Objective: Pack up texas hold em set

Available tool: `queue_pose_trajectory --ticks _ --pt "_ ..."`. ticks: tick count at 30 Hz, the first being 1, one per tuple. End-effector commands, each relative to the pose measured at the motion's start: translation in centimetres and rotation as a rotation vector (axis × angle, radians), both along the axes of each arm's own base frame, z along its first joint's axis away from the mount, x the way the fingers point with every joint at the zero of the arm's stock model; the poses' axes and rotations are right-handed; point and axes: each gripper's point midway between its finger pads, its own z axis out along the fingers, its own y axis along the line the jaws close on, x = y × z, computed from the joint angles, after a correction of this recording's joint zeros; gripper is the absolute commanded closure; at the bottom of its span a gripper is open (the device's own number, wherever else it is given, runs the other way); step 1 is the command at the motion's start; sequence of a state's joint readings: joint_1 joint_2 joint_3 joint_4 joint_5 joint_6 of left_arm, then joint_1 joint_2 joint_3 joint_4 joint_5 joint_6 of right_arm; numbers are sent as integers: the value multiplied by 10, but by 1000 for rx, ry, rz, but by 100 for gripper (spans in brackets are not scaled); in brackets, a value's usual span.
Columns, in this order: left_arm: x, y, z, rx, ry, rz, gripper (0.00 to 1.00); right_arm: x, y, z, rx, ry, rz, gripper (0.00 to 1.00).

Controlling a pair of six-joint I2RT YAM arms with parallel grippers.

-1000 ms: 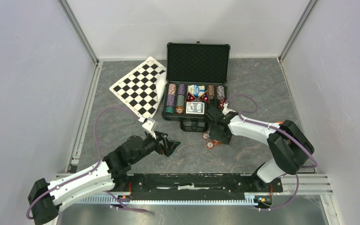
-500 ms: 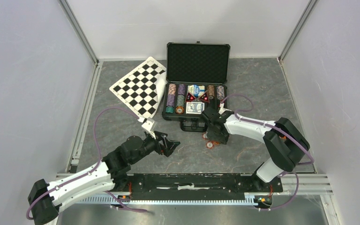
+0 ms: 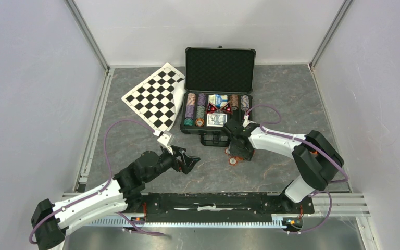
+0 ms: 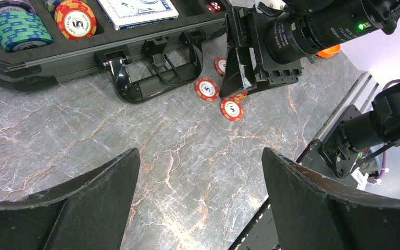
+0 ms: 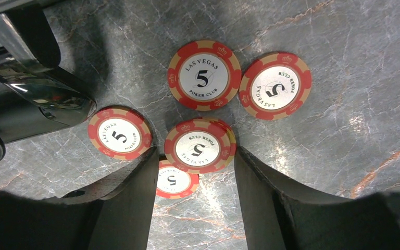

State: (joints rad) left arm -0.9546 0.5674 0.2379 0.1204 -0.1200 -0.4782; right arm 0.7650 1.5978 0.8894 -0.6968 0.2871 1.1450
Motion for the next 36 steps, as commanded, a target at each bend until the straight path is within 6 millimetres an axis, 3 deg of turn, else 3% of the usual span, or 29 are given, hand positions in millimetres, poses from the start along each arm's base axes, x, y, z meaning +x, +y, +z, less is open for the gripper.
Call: queue_pose_trajectory --ticks 1,17,21,24,26,30,36 --pt "0 -1 1 -5 -12 -8 7 -28 -25 -20 -82 105 -26 40" --pt "1 0 -2 5 -10 -4 7 -26 -34 -22 -76 110 -31 43" --pt "1 -1 -2 6 -10 -5 7 -26 -35 -23 -88 116 -12 61" --pt "2 0 -2 6 -10 -1 7 -27 -38 -23 -121 138 -1 62" --pt "2 0 -1 6 -11 2 7 -26 -38 -23 -121 137 6 74" --pt "3 0 -3 12 -10 6 7 -18 -34 -14 -106 102 23 80" --pt "4 0 -4 20 -10 8 7 -9 -34 9 -91 35 45 81"
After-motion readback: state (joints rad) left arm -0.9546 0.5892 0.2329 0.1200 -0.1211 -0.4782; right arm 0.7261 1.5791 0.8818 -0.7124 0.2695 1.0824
